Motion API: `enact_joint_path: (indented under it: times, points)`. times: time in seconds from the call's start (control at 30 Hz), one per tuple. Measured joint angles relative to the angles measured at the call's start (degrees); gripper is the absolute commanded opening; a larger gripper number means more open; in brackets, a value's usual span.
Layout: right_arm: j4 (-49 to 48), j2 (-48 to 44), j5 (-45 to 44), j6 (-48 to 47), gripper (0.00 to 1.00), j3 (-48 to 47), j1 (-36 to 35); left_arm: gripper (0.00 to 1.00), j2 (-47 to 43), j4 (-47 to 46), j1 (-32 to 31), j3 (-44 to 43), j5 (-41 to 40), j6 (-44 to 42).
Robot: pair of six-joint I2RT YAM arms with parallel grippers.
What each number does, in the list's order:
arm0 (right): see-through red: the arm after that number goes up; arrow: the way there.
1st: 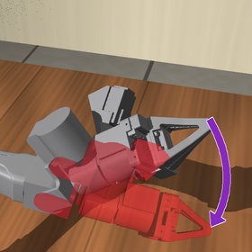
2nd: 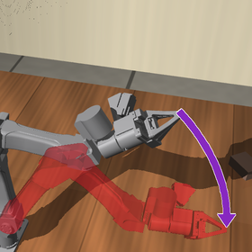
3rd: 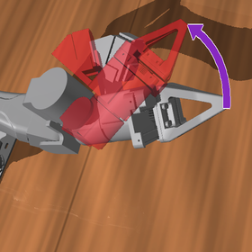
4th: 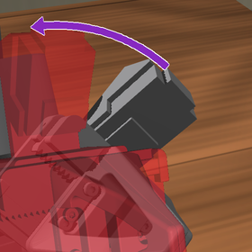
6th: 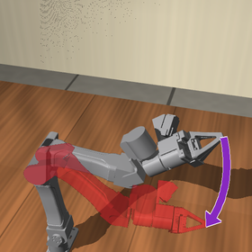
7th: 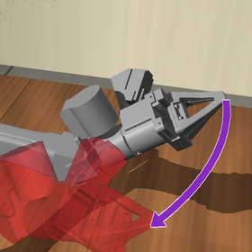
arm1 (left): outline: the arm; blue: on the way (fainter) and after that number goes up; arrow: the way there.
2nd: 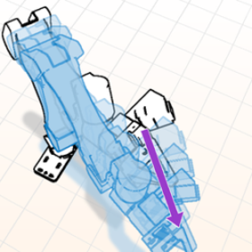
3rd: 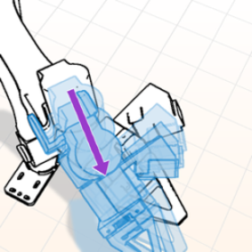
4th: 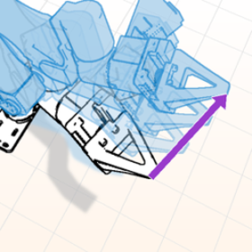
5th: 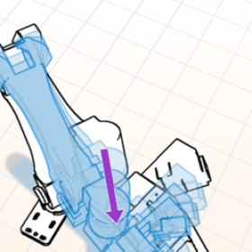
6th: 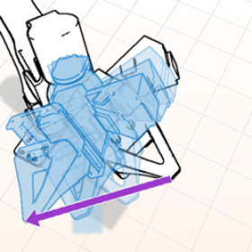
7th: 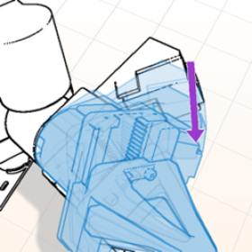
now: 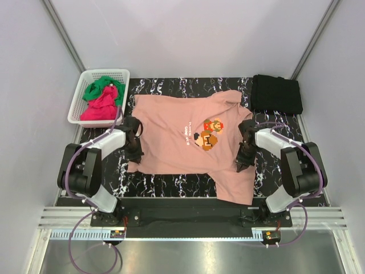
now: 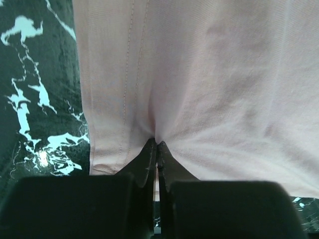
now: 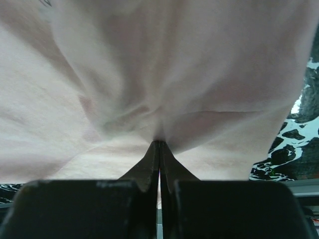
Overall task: Fold and stack the t-shirts
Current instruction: Fold the tshirt
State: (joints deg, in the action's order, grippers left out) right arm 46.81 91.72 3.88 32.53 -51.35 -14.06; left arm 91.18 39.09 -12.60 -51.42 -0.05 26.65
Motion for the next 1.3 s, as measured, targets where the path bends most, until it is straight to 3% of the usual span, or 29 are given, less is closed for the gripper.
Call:
enact_joint_path:
  times: [0.27, 0.53, 0.87, 1.13, 1.2, 1.3]
  points:
    - [1.62, -4.52, -1.44, 1.11, 0.0, 1.73, -0.09, 0.07, -3.15, 2.6, -0.15, 1.99, -1.33, 0.02]
    - [3.58, -6.1, -1.44, 2.56, 0.0, 1.88, -0.09, 0.02, -5.09, 4.81, -0.15, 1.92, -2.16, -0.02]
    - [5.64, -7.82, -1.22, 5.44, 0.0, 3.76, -0.33, 0.08, -5.11, 6.03, -0.15, 1.92, -2.56, -0.31]
    - [7.52, -13.81, -0.17, 9.68, 0.0, 6.23, -2.05, 0.37, -5.49, 6.75, -0.15, 1.92, -2.95, -1.42]
    - [8.37, -14.4, 0.22, 10.8, 0.0, 6.47, -2.93, 0.49, -5.57, 7.02, -0.15, 1.92, -3.02, -1.84]
    - [8.74, -14.97, 0.11, 11.78, 0.07, 6.32, -5.01, 0.58, -5.75, 7.37, -0.15, 1.9, -3.08, -2.12]
